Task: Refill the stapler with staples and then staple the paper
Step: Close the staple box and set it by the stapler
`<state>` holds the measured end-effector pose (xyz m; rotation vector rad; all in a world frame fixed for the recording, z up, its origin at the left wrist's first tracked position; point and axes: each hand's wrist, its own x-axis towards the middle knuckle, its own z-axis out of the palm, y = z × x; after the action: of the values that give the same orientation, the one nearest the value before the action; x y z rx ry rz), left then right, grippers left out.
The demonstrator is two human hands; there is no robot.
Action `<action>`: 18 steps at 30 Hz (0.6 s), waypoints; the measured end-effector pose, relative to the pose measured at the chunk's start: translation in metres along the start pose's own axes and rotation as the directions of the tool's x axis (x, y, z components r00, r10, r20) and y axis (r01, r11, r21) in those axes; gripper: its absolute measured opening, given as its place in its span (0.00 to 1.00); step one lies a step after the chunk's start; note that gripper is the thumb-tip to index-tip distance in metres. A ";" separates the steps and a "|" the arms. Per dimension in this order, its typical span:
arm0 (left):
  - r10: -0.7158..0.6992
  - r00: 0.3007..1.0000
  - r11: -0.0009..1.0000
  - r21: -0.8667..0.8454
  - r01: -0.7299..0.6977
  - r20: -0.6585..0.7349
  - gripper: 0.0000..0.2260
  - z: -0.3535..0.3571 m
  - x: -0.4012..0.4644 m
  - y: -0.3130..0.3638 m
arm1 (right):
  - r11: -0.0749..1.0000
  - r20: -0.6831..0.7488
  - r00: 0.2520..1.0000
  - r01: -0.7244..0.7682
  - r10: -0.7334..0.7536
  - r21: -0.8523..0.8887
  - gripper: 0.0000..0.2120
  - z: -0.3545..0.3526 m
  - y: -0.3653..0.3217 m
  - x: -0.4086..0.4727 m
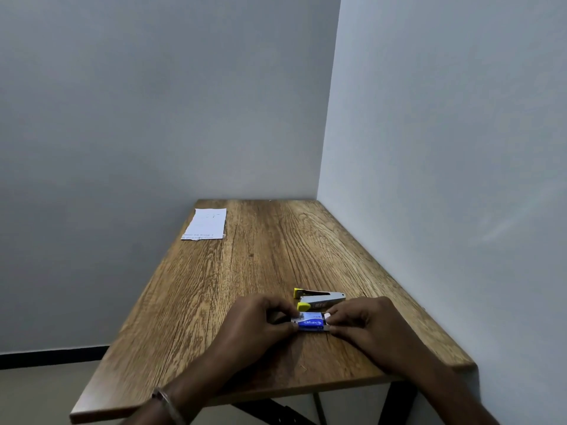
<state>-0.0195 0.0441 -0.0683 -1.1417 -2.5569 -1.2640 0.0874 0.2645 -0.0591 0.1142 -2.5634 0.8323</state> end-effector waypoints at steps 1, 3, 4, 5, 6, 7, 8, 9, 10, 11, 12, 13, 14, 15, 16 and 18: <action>-0.002 1.000 1.000 0.001 0.002 0.000 0.08 0.000 0.000 0.000 | 1.000 -0.002 1.000 -0.017 0.017 -0.005 0.08 0.001 -0.001 0.001; -0.007 1.000 1.000 0.002 0.007 0.001 0.08 0.000 0.000 0.000 | 0.999 0.004 0.999 -0.053 0.053 -0.009 0.08 0.003 -0.003 0.003; -0.007 1.000 1.000 0.003 0.007 0.001 0.08 0.000 0.000 0.000 | 0.998 0.013 0.998 -0.067 0.067 0.005 0.09 0.005 -0.005 0.004; -0.005 1.000 1.000 0.005 0.005 0.001 0.08 0.000 0.000 0.000 | 0.997 0.023 0.997 -0.078 0.078 0.019 0.12 0.006 -0.006 0.006; -0.004 1.000 1.000 0.007 0.004 0.000 0.08 0.000 0.000 0.000 | 0.996 0.027 0.996 -0.087 0.087 0.024 0.14 0.008 -0.008 0.007; -0.003 1.000 1.000 0.010 0.003 -0.001 0.08 0.000 0.000 0.000 | 0.995 0.025 0.995 -0.094 0.093 0.022 0.16 0.009 -0.009 0.008; -0.003 1.000 1.000 0.013 0.003 0.000 0.08 0.000 0.000 0.000 | 0.995 0.020 0.995 -0.099 0.099 0.019 0.18 0.009 -0.010 0.008; -0.002 1.000 1.000 0.016 0.002 0.001 0.08 0.000 0.001 0.000 | 0.995 0.016 0.995 -0.102 0.102 0.016 0.20 0.010 -0.009 0.008; 0.000 1.000 1.000 0.019 0.000 0.001 0.08 0.000 0.001 -0.001 | 0.995 0.014 0.995 -0.103 0.102 0.013 0.21 0.010 -0.009 0.008; 0.002 1.000 1.000 0.021 -0.002 -0.001 0.08 0.000 0.001 -0.001 | 0.995 0.014 0.995 -0.101 0.101 0.011 0.21 0.010 -0.008 0.008; 0.003 1.000 1.000 0.022 -0.003 -0.006 0.08 0.000 0.001 -0.001 | 0.995 0.017 0.995 -0.096 0.096 0.013 0.22 0.011 -0.008 0.008; 0.006 1.000 1.000 0.021 -0.005 -0.010 0.08 0.000 0.001 -0.002 | 0.996 0.024 0.996 -0.086 0.086 0.016 0.22 0.011 -0.008 0.009; 0.011 1.000 1.000 0.020 -0.010 -0.012 0.08 0.000 0.001 -0.002 | 0.997 0.034 0.997 -0.074 0.073 0.015 0.22 0.011 -0.007 0.009; 0.016 1.000 1.000 0.015 -0.016 -0.016 0.08 0.000 0.001 -0.002 | 0.998 0.047 0.997 -0.063 0.062 0.013 0.22 0.011 -0.006 0.009; 0.021 1.000 1.000 0.004 -0.021 -0.022 0.08 0.000 0.000 -0.001 | 0.998 0.057 0.997 -0.053 0.052 0.016 0.22 0.010 -0.005 0.008; 0.026 0.999 0.999 -0.037 -0.027 -0.038 0.08 0.000 0.000 0.001 | 0.999 0.042 0.998 -0.037 0.035 0.040 0.21 0.006 -0.003 0.007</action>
<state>-0.0189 0.0443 -0.0678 -1.1437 -2.4932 -1.3196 0.0800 0.2592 -0.0587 0.0995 -2.5949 0.9055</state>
